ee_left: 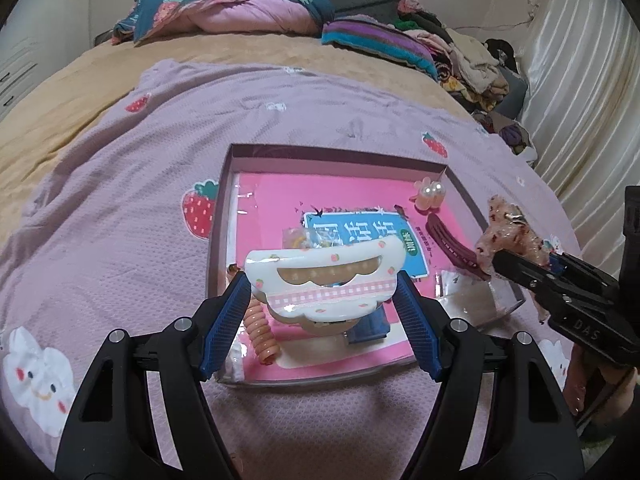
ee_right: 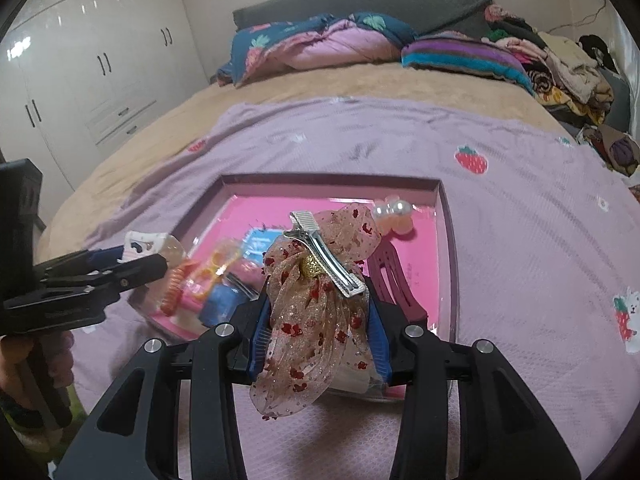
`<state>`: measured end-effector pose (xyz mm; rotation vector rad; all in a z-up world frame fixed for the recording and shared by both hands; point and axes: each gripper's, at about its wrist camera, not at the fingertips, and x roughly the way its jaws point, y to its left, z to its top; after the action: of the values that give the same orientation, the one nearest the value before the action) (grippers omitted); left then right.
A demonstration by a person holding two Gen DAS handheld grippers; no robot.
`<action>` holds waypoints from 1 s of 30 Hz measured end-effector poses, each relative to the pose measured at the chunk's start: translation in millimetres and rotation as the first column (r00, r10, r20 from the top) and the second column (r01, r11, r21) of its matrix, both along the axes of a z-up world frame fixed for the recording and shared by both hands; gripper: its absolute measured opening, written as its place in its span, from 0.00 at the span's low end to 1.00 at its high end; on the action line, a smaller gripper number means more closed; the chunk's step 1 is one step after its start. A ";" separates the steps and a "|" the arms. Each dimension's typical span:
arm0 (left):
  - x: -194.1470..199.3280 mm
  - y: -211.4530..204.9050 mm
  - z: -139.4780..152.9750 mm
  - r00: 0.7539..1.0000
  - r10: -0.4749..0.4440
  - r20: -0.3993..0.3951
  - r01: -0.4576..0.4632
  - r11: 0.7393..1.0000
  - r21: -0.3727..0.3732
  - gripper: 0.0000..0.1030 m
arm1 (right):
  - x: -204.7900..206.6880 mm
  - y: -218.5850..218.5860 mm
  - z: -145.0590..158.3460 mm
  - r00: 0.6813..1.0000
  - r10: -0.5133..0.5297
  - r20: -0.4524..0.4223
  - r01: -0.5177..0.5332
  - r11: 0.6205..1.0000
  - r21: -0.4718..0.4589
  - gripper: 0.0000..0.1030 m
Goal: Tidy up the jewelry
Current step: 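Carry both clips into the grey box and open both tools to release them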
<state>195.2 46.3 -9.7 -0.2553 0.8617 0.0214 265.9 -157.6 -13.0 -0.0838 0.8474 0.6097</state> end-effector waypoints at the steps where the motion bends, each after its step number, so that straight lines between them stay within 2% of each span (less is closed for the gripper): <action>1: 1.7 -0.3 -2.6 1.000 -0.001 -0.006 0.001 1.000 0.000 0.63 | 2.2 0.7 -4.4 1.000 -0.005 -0.009 0.005 1.000 -0.008 0.40; 9: 11.8 0.1 -18.2 0.999 -0.004 -0.042 0.004 1.000 -0.003 0.63 | 11.6 5.0 -26.7 0.999 -0.013 -0.048 0.012 1.000 -0.029 0.47; 11: 13.2 -0.3 -20.7 0.999 -0.005 -0.049 0.005 1.000 -0.001 0.63 | 11.0 5.5 -28.5 0.999 -0.016 -0.050 0.015 0.999 -0.031 0.57; 12: 14.1 -0.2 -21.2 0.999 -0.006 -0.051 0.005 1.000 -0.002 0.63 | 9.8 5.9 -28.7 0.999 -0.014 -0.045 0.012 0.999 -0.032 0.58; 14: 15.3 0.3 -23.1 0.998 -0.006 -0.055 0.006 1.000 -0.001 0.63 | 7.6 5.9 -28.8 0.999 -0.013 -0.038 0.012 0.999 -0.041 0.67; 25: 15.4 1.1 -25.0 0.998 -0.003 -0.067 0.003 1.000 -0.001 0.63 | -8.0 -10.1 -14.0 1.000 -0.031 -0.001 0.031 0.999 -0.013 0.83; 30: 9.1 -1.1 -16.8 0.999 -0.004 -0.048 0.004 1.000 0.002 0.74 | -18.6 -23.2 -1.6 0.999 -0.046 0.016 0.046 0.999 0.015 0.88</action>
<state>204.3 45.2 -26.4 -0.2520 0.9100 0.0250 247.3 -180.8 -14.6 -0.0560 0.8266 0.5716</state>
